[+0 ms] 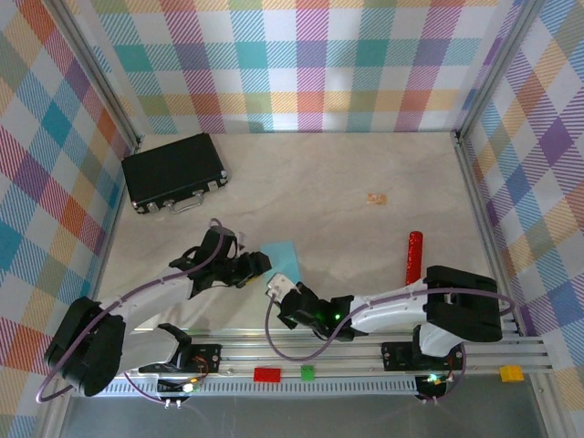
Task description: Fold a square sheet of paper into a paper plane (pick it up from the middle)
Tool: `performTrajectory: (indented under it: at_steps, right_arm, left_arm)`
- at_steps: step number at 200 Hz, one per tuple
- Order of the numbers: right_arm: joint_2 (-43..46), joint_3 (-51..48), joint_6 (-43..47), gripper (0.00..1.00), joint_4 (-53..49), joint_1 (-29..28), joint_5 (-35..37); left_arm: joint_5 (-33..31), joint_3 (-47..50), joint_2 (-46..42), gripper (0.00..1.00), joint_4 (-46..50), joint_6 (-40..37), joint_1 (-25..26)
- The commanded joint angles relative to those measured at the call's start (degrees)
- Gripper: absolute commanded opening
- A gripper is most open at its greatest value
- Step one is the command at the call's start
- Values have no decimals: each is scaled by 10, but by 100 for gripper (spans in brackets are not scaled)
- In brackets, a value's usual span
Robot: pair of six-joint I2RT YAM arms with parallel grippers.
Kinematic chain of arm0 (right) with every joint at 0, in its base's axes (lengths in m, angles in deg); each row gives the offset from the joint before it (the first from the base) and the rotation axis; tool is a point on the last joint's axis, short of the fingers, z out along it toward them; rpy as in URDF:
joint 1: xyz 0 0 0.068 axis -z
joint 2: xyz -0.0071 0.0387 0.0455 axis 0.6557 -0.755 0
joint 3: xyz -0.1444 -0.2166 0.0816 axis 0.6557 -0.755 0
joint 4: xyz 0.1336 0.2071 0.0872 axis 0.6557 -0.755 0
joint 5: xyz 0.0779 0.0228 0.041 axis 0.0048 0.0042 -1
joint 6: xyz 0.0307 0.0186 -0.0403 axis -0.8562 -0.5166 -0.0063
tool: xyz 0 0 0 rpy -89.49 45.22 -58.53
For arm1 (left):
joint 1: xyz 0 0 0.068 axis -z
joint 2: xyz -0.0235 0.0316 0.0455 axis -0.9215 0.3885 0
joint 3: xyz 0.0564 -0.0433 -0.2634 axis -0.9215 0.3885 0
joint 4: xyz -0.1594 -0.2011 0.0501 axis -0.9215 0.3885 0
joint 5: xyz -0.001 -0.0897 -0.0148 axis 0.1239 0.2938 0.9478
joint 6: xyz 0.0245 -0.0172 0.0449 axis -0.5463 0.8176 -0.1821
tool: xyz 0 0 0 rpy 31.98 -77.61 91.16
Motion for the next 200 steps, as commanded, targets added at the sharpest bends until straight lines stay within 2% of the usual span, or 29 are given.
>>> performTrajectory:
  at_steps: [1,21,37,77,123,200]
  right_arm:
    - [15,5,-120,0,-10,37,-130]
    - [9,18,-224,0,-31,94,-242]
    - [-3,22,-276,0,-18,125,-321]
    - [-26,29,-318,0,36,135,-395]
    - [-70,21,-373,0,113,134,-409]
    - [-82,14,-385,0,137,125,-387]
  left_arm:
    - [-2,-17,-15,56,61,-45,-34]
    - [27,-16,-24,55,60,-56,-62]
    - [42,-19,-25,49,54,-61,-79]
    - [103,-52,10,25,15,-69,-95]
    - [159,-79,107,8,-58,-73,-92]
    - [172,-120,227,9,-84,-103,-52]
